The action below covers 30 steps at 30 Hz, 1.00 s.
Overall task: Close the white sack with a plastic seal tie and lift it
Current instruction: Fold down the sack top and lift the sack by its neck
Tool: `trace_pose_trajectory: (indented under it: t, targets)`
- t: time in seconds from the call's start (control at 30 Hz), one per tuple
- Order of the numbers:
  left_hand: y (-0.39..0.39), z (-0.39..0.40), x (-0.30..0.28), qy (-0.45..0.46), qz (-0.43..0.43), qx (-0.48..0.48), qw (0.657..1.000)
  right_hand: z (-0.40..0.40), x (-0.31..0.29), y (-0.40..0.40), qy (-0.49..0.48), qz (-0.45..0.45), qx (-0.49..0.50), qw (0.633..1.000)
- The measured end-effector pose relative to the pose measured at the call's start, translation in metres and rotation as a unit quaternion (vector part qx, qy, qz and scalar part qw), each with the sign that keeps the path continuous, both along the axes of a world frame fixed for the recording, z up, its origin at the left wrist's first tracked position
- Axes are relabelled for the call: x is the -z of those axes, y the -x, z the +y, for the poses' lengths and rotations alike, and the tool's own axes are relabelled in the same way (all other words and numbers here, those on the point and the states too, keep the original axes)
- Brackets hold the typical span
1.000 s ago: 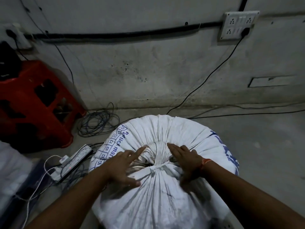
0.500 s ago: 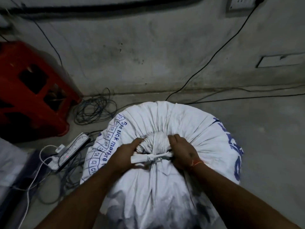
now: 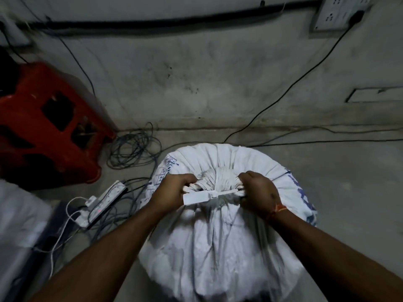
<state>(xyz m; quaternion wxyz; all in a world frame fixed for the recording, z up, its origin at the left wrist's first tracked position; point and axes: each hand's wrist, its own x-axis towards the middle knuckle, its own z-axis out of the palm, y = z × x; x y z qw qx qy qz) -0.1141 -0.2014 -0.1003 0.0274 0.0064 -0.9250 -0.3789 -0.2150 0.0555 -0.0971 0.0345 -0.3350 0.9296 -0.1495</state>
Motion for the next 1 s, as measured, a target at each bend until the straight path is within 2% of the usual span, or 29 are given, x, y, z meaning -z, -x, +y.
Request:
trace_pose_trajectory:
  t: [0.17,0.43,0.53,0.6,0.67,0.77,0.87,1.0]
  targets:
    - [0.036,0.009,-0.125,0.014,0.066,-0.007,0.998,0.006,-0.118,0.036,0.068,0.051,0.011,0.996]
    - [0.072,0.019,-0.411,0.070,0.122,0.006,0.990,0.022,-0.400,0.064,0.134,0.143,0.000,0.981]
    - [0.085,0.028,-0.506,0.070,0.147,0.016,0.986,0.037,-0.494,0.073,0.170,0.169,-0.006,0.971]
    - [0.093,0.035,-0.560,0.102,0.178,0.016,0.979,0.045,-0.546,0.082,0.172,0.201,-0.002,0.964]
    - [0.099,0.042,-0.602,0.137,0.219,0.021,0.966,0.050,-0.586,0.089,0.159,0.243,0.008,0.957]
    - [0.107,0.050,-0.649,0.134,0.257,0.028,0.957,0.059,-0.629,0.096,0.184,0.297,0.007,0.937]
    - [0.120,0.057,-0.677,0.132,0.285,0.041,0.948,0.068,-0.658,0.098,0.210,0.334,0.005,0.919]
    - [0.140,0.072,-0.704,0.129,0.318,0.056,0.938,0.085,-0.685,0.112,0.187,0.367,0.027,0.911]
